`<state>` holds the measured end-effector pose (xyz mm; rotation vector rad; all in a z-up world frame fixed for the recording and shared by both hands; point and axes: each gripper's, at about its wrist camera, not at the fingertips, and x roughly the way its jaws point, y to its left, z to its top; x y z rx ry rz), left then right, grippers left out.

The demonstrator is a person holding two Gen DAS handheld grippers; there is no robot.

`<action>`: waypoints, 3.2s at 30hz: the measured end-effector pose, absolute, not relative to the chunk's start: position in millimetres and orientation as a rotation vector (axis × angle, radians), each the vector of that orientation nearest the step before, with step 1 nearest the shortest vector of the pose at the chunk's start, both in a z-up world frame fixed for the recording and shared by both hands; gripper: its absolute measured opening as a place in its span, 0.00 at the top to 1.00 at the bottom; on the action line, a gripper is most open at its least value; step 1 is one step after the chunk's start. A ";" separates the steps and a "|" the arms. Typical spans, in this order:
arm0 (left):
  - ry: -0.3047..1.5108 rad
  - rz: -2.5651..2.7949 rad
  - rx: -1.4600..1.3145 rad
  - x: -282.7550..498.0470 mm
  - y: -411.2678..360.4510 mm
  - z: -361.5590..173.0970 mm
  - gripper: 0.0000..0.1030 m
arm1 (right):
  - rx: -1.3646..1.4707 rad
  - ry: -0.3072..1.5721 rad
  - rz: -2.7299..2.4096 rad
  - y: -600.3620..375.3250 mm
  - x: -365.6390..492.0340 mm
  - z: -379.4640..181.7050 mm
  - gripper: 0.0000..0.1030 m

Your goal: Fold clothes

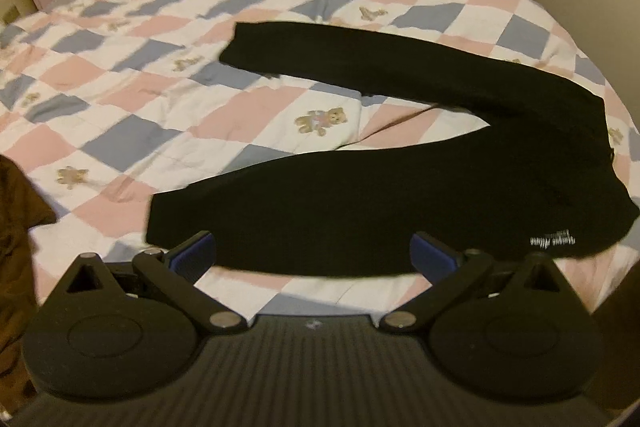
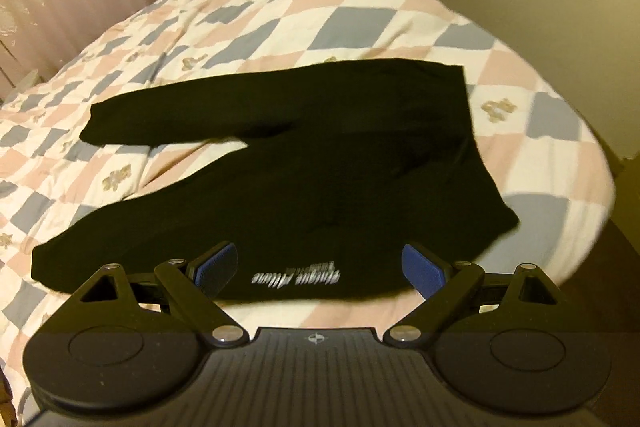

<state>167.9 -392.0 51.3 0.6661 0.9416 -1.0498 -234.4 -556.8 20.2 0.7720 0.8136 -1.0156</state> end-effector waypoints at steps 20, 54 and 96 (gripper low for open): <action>0.647 -1.396 0.910 239.1 -704.1 -57.0 0.09 | 0.465 1.076 -0.797 -839.8 -174.7 -96.3 0.14; 0.717 -1.756 1.391 328.5 -875.5 -195.4 0.48 | 0.445 1.190 -0.202 -993.9 -80.0 -191.2 0.76; 0.966 -1.025 0.466 230.4 -417.8 -40.9 0.51 | 1.384 0.212 -1.416 -643.8 -416.0 -111.5 0.50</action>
